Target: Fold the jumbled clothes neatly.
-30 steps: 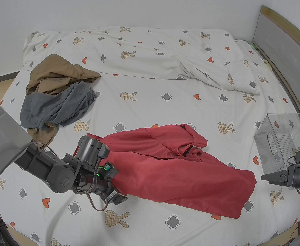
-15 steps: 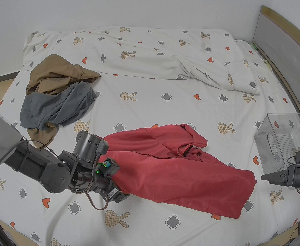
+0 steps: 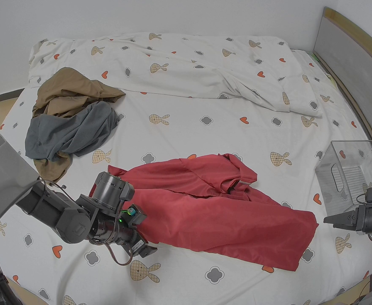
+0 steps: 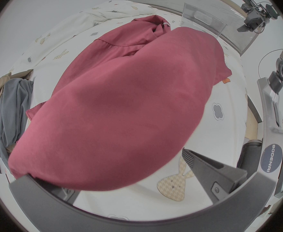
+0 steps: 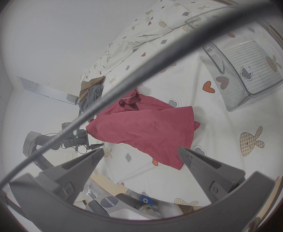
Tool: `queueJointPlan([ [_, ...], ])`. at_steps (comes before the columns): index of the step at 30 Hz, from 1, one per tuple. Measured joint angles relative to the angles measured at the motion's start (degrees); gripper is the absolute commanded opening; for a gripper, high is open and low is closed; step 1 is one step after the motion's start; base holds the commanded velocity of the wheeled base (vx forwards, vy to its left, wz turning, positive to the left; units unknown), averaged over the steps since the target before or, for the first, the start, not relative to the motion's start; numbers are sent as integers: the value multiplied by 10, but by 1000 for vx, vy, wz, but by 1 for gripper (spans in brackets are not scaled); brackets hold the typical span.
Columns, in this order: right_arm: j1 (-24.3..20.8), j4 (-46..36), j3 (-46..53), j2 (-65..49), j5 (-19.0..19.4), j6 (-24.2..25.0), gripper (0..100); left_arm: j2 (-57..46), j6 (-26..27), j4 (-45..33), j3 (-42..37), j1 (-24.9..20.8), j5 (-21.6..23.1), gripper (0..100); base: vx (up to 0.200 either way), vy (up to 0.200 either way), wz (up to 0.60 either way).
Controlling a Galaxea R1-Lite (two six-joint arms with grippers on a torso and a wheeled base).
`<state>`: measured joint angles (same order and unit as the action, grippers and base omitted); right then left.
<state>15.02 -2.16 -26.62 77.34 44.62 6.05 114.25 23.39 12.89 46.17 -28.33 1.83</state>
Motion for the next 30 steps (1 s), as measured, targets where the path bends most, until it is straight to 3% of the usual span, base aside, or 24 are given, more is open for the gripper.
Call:
queueJointPlan([
  [22,1,0,-3,0,0,0,100,34,1,12,19,20,0,100,0,0,0],
  [23,1,0,-3,0,0,0,100,36,1,12,16,21,1,0,0,0,0],
  [30,0,0,-3,0,0,0,100,23,1,15,-13,20,1,0,0,0,0],
])
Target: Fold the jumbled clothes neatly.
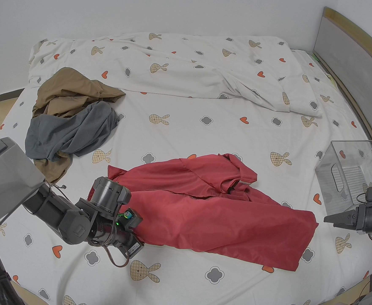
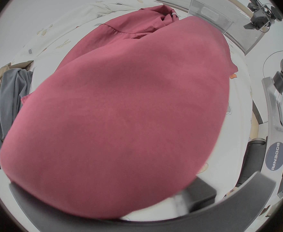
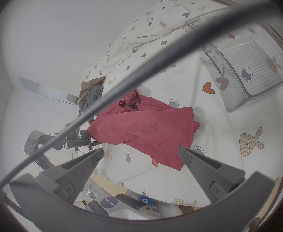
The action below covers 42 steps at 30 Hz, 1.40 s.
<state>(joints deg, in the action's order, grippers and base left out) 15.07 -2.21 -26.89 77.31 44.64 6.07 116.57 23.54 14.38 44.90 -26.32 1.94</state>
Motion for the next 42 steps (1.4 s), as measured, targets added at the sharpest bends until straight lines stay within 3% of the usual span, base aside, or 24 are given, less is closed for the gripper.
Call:
queueJointPlan([
  [12,-1,0,0,0,1,0,100,-89,-5,-15,-68,-11,14,0,0,0,0],
  [16,-3,0,1,0,2,1,100,-135,-12,-89,-81,-22,44,0,0,0,0],
  [20,-6,0,1,0,3,2,100,-174,-26,-227,-71,-28,96,0,0,0,0],
  [24,-10,0,2,0,3,2,100,-199,-38,-357,-38,-26,187,0,0,0,0],
  [29,-15,-1,4,0,3,3,100,-215,-50,-442,4,-14,293,0,0,0,0],
  [42,-18,-5,7,8,0,4,100,-207,-54,-530,28,-6,319,0,0,0,0],
])
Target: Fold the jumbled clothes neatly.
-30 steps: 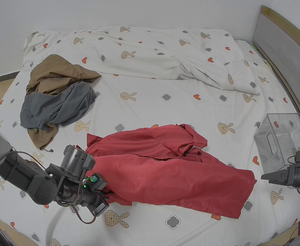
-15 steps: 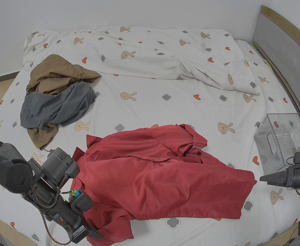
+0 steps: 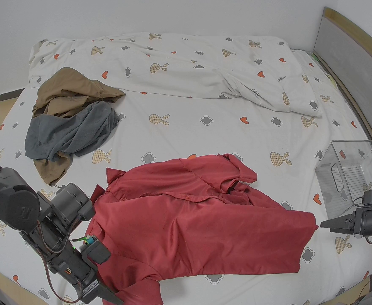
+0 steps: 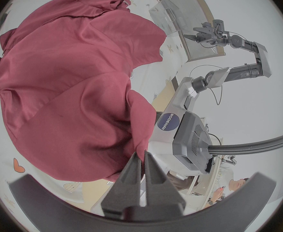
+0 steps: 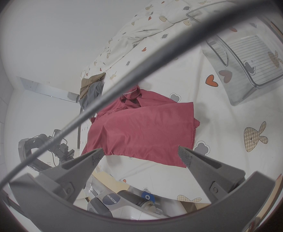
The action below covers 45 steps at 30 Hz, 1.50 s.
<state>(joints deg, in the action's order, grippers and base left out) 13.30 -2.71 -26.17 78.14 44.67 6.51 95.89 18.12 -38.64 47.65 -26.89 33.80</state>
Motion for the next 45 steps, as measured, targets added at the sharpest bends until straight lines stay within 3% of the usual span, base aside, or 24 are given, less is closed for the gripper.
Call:
queueJointPlan([
  [1,0,0,0,1,0,0,100,0,0,-2,0,0,2,0,0,0,0],
  [2,0,0,0,2,0,0,100,1,0,-6,0,0,8,100,0,0,0],
  [5,-1,0,0,5,0,0,100,2,0,-16,-1,0,30,100,0,0,0],
  [11,-3,0,0,8,-5,-1,100,11,-5,-49,7,0,34,100,0,0,0],
  [17,-6,1,2,19,-73,-4,100,11,-10,-87,28,9,33,100,0,0,0],
  [21,-18,4,6,31,-114,-5,100,6,-26,-174,66,12,32,100,0,0,0],
  [27,-48,5,15,46,-140,-6,100,12,-39,-295,158,14,32,100,0,0,0],
  [35,-83,16,38,95,-149,-43,100,-19,-52,-255,203,26,32,100,0,0,0],
  [39,-88,98,73,123,-150,-48,100,-43,-68,-248,229,36,33,100,0,0,0],
  [45,-89,320,147,180,-151,-44,100,-64,-116,-243,270,48,40,100,0,0,0],
])
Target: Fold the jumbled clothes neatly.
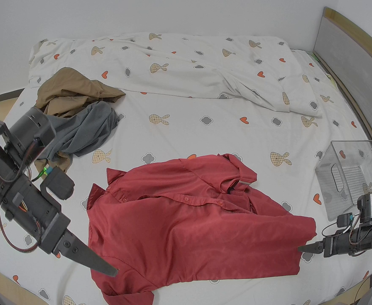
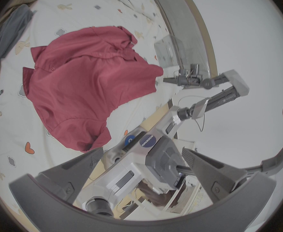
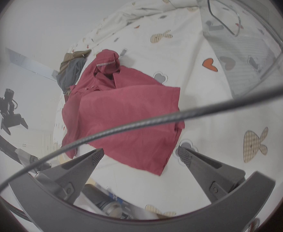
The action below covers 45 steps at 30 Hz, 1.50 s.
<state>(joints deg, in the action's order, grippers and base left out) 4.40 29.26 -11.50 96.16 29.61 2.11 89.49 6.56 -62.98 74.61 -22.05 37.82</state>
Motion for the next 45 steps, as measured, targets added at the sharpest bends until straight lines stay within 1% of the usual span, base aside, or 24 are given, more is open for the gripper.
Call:
queueJointPlan([
  [4,-1,140,48,69,-1,5,100,-13,-50,9,28,20,4,100,0,0,0],
  [6,-3,183,70,104,-1,8,100,-21,-71,15,38,38,7,100,0,0,0],
  [8,-7,207,87,136,-2,14,100,-30,-87,21,47,57,12,100,0,0,0],
  [11,-13,212,98,164,-3,20,100,-44,-99,28,57,77,18,100,0,0,0],
  [15,-16,213,103,185,-2,21,100,-55,-100,29,61,87,19,100,0,0,0],
  [24,-25,223,105,205,-2,20,100,-66,-100,30,62,91,19,100,0,0,0],
  [30,-34,266,105,226,-5,20,100,-70,-100,30,62,95,19,100,0,0,0],
  [34,-43,271,105,236,-16,20,100,-72,-100,30,62,96,19,100,0,0,0],
  [37,-55,279,105,245,-32,19,100,-72,-100,30,61,97,19,100,0,0,0],
  [40,-67,308,105,258,-51,21,100,-72,-100,31,61,97,19,100,0,0,0],
  [43,-81,331,105,273,-59,26,100,-72,-100,30,60,97,19,100,0,0,0],
  [44,-85,335,105,277,-60,31,0,-72,-99,30,60,97,19,100,0,0,0],
  [45,-87,337,105,280,-60,38,0,-72,-99,30,60,97,19,100,0,0,0],
])
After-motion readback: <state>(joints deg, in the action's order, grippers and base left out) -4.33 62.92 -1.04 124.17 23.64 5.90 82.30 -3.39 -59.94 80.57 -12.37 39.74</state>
